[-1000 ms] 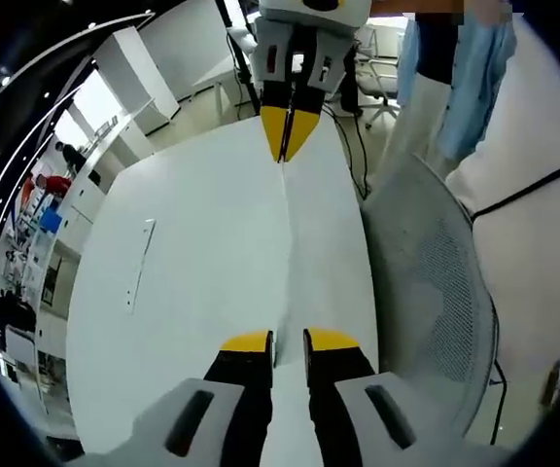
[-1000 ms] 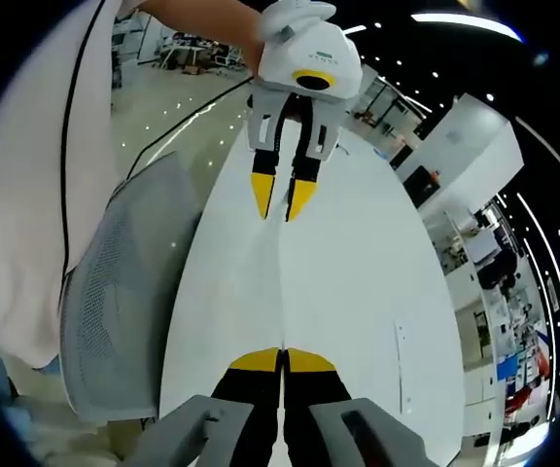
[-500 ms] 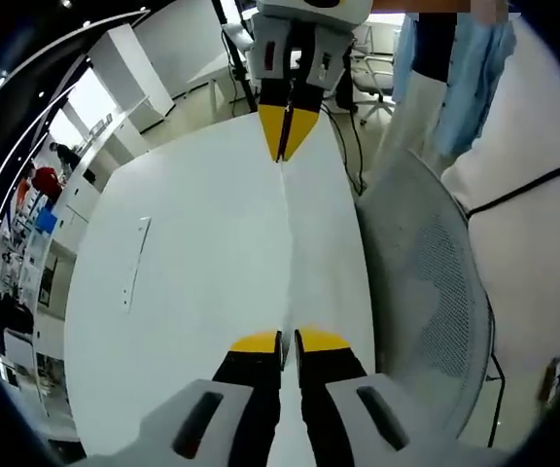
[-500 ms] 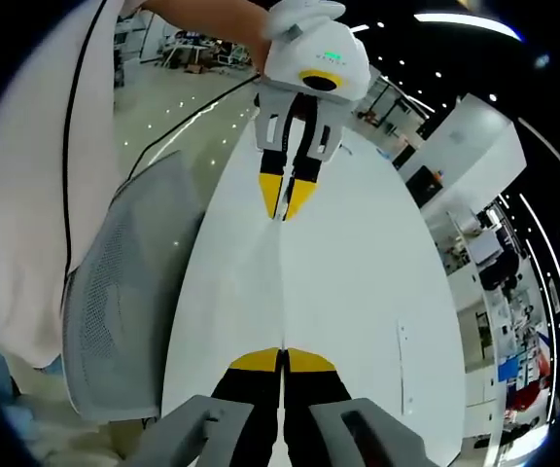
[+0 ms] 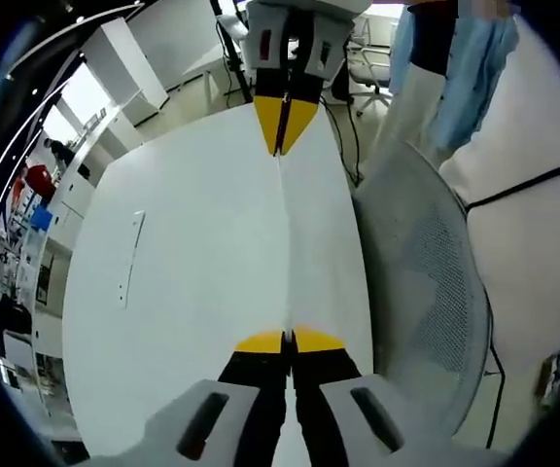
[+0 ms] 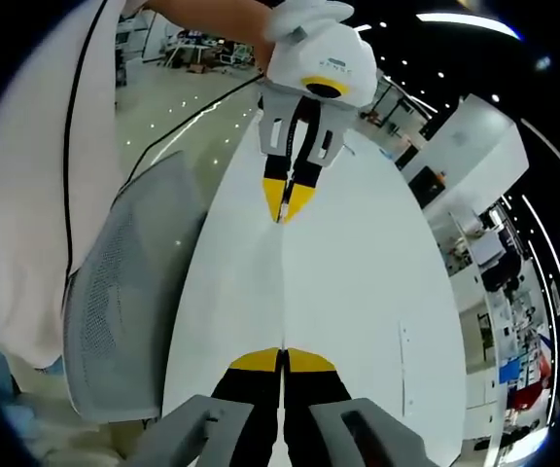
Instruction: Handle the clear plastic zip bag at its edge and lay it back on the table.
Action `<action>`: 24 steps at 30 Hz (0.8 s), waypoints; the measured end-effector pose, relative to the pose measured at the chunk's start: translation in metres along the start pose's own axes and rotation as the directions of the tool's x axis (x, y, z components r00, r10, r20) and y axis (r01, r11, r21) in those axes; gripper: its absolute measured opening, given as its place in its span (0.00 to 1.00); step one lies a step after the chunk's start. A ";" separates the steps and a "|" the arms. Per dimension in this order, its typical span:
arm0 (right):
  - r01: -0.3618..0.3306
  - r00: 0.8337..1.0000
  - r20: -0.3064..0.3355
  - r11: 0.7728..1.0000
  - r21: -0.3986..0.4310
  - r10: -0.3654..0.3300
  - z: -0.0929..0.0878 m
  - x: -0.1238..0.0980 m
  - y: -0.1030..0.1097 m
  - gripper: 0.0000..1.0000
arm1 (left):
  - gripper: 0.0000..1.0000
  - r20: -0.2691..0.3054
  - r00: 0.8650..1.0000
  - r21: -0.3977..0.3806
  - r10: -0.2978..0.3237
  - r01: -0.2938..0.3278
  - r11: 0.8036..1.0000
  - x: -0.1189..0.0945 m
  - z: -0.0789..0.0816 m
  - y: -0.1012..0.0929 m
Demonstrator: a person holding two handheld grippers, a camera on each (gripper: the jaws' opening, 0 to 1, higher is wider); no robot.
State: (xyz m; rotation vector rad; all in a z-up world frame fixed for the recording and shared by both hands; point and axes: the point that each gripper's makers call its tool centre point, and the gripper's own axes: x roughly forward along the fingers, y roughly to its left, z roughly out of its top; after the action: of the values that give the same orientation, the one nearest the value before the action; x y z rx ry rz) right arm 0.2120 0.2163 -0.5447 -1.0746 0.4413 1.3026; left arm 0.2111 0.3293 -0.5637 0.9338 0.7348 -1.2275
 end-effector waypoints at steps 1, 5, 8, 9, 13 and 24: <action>-0.002 1.000 0.000 1.000 0.000 0.002 0.000 0.000 0.000 0.00 | 0.00 0.000 1.000 -0.001 -0.002 0.002 1.000 0.000 0.000 0.000; -0.001 1.000 0.001 1.000 0.003 0.001 0.000 0.000 -0.001 0.00 | 0.00 0.004 1.000 -0.003 -0.006 0.006 1.000 0.000 0.000 -0.001; 0.007 1.000 0.001 1.000 0.007 -0.007 0.000 0.001 -0.004 0.00 | 0.00 0.005 1.000 -0.012 -0.005 0.005 1.000 0.000 -0.001 -0.001; 0.009 1.000 0.003 1.000 0.011 -0.009 0.000 0.001 -0.005 0.00 | 0.00 0.005 1.000 -0.019 -0.006 0.006 1.000 0.000 0.000 -0.001; 0.018 1.000 0.005 1.000 0.008 -0.018 0.000 0.000 -0.008 0.00 | 0.00 0.010 1.000 -0.036 0.004 -0.004 0.999 -0.001 0.001 0.001; 0.043 0.999 0.014 0.999 0.032 -0.044 0.000 0.000 -0.015 0.00 | 0.00 0.004 1.000 -0.067 0.012 -0.012 0.998 -0.001 -0.003 0.006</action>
State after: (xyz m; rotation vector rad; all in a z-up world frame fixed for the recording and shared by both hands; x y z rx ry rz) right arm 0.2259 0.2181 -0.5385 -1.0419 0.4239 1.2608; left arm 0.2169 0.3326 -0.5633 0.8795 0.7610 -1.1870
